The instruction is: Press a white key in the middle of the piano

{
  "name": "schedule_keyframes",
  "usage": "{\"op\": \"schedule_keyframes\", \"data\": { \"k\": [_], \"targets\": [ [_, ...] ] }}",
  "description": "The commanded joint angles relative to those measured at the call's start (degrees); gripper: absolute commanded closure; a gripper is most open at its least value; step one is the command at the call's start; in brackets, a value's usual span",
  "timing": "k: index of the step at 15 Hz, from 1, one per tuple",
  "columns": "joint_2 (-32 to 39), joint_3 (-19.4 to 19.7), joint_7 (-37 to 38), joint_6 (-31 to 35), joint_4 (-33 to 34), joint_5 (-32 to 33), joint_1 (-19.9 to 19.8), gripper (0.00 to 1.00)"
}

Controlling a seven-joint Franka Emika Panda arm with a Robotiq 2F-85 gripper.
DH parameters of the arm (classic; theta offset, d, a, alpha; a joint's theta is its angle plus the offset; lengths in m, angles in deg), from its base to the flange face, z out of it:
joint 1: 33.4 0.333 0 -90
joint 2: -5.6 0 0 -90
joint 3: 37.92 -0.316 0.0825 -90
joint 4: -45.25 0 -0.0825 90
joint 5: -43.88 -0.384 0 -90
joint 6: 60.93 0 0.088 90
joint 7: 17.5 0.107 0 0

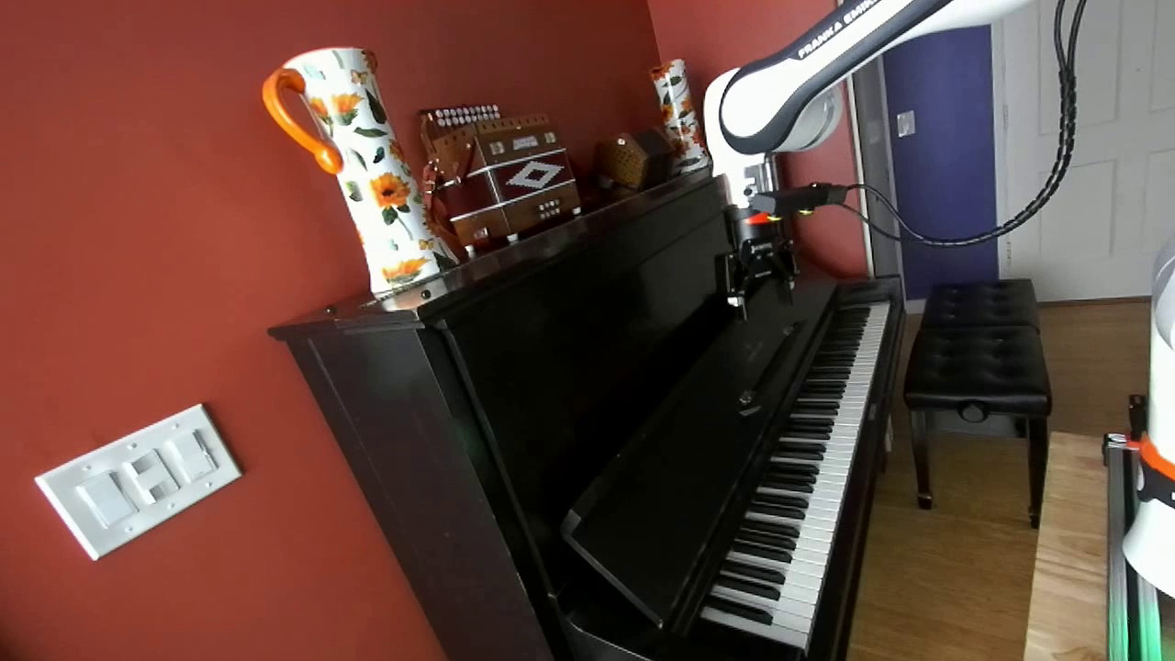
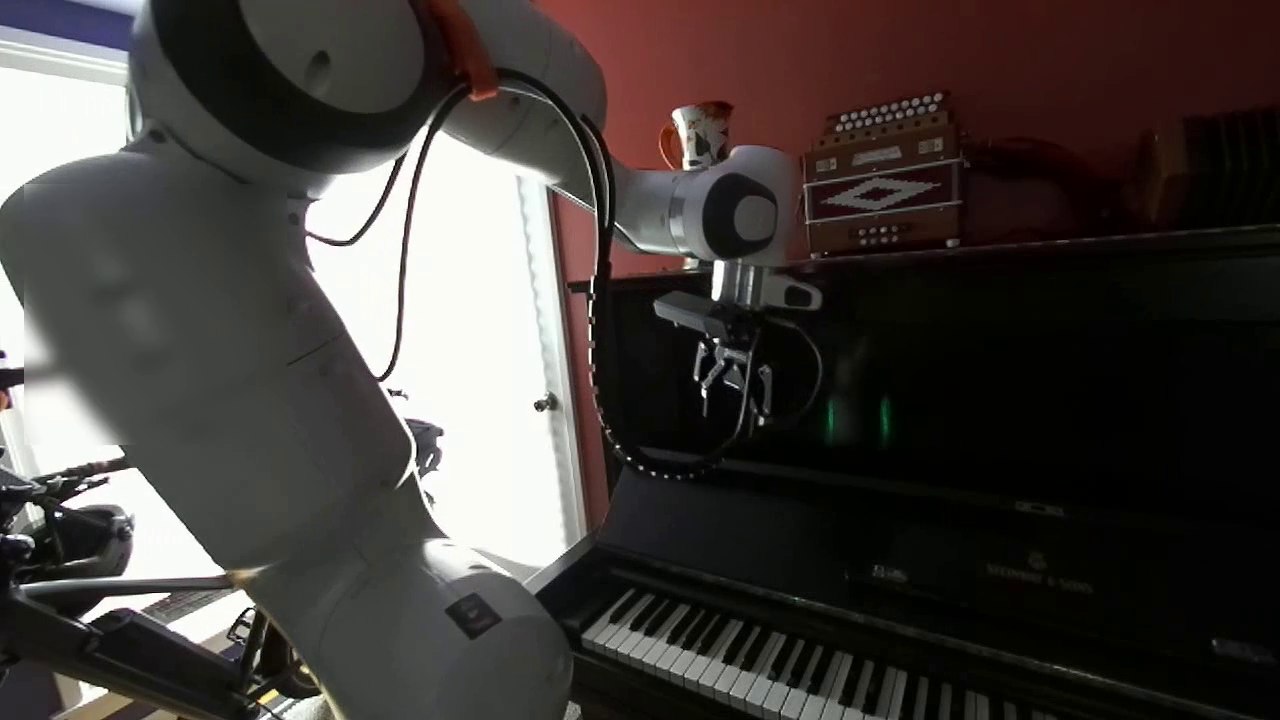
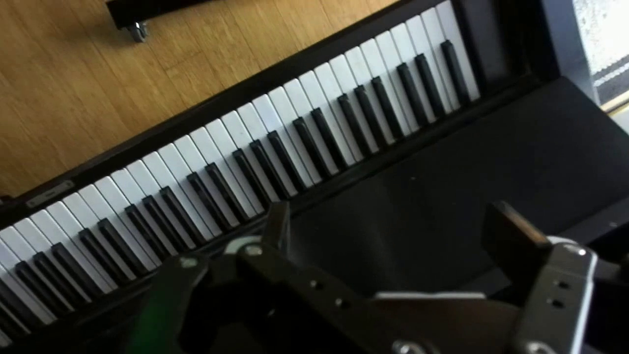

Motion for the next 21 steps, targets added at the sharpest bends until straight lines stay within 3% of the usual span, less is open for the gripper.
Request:
{"op": "schedule_keyframes", "data": {
  "k": [1,5,6,21],
  "targets": [
    [1.2,3.0,-5.2,-1.1,-4.5,3.3,-2.1,0.00],
    [2.7,5.9,-9.1,4.6,-10.3,4.7,-4.1,0.00],
    [2.7,4.9,-7.3,1.7,-7.6,4.6,-3.4,0.00],
    [3.7,5.7,-7.3,5.0,-9.5,5.2,-4.3,0.00]
  ]
}}
